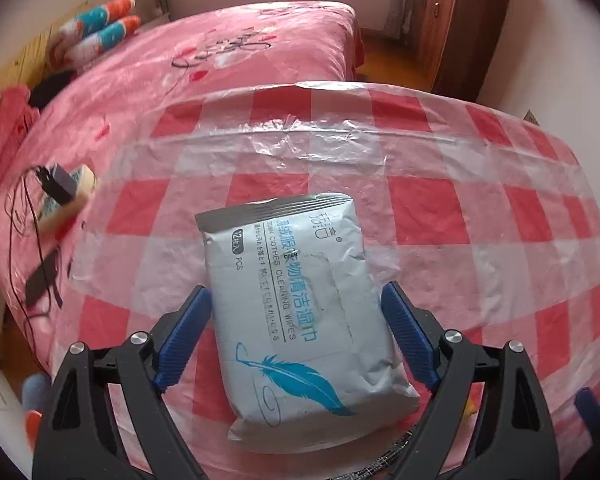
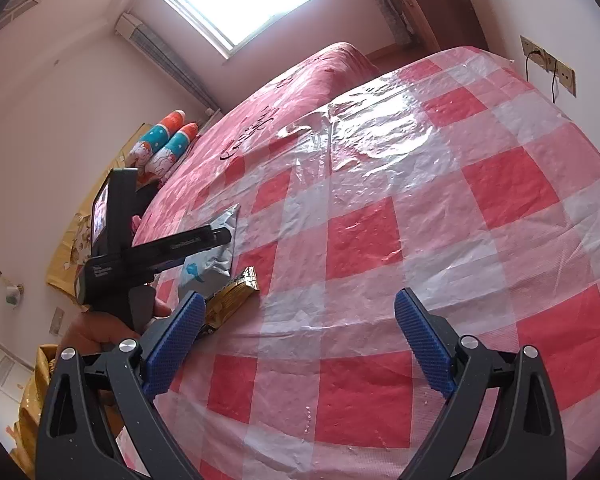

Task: Collect trash
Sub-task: 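Grasp the white wipes pack with the left tool and lift it, then grasp the yellow snack stick wrapper with the right tool and lift it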

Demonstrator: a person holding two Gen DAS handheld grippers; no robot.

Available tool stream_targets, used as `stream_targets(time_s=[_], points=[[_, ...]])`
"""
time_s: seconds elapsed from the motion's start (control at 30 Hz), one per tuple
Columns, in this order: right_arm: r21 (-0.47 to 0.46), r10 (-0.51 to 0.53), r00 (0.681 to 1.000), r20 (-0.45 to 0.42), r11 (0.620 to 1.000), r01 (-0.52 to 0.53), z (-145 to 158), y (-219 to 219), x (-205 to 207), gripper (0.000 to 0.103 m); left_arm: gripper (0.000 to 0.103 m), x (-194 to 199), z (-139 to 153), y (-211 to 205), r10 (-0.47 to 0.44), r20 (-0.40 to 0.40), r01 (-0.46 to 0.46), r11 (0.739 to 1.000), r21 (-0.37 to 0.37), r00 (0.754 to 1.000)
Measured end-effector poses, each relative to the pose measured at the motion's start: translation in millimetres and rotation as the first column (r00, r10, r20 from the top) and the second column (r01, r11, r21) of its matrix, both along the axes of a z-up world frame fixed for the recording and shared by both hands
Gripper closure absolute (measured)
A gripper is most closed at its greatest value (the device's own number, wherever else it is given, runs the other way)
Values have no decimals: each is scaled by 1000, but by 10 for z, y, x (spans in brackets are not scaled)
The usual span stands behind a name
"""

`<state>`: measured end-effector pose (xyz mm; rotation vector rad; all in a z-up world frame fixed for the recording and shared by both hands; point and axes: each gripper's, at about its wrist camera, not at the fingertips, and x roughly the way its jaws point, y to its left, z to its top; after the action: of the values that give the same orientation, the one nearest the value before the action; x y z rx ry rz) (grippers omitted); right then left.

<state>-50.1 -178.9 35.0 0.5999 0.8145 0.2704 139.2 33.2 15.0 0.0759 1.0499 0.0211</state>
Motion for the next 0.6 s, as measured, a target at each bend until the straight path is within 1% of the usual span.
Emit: stream_targets(time_s=[0.1, 0.2, 0.27, 0.37, 0.47, 0.6], points=[[3, 5, 1000, -1, 1000, -5, -6, 4, 5, 8, 17, -21, -10, 2, -1, 17, 1, 1000, 11, 1000], [8, 8, 1000, -6, 1000, -8, -20, -2, 12, 8, 24, -43, -10, 5, -8, 26, 8, 1000, -4, 1000], [7, 11, 1000, -5, 1000, -11, -17, -2, 17, 8, 26, -58, 0, 22, -8, 31, 8, 1000, -16, 999], [7, 23, 1000, -5, 1000, -23, -22, 14, 15, 8, 27, -122, 5, 54, -27, 34, 27, 1000, 7, 999], [6, 33, 999, -5, 999, -33, -19, 40, 22, 8, 28, -269, 21, 131, -38, 30, 37, 999, 32, 999], [9, 61, 998, 7, 998, -61, 0, 89, 9, 8, 28, -622, 25, 196, -60, 20, 60, 998, 27, 998]])
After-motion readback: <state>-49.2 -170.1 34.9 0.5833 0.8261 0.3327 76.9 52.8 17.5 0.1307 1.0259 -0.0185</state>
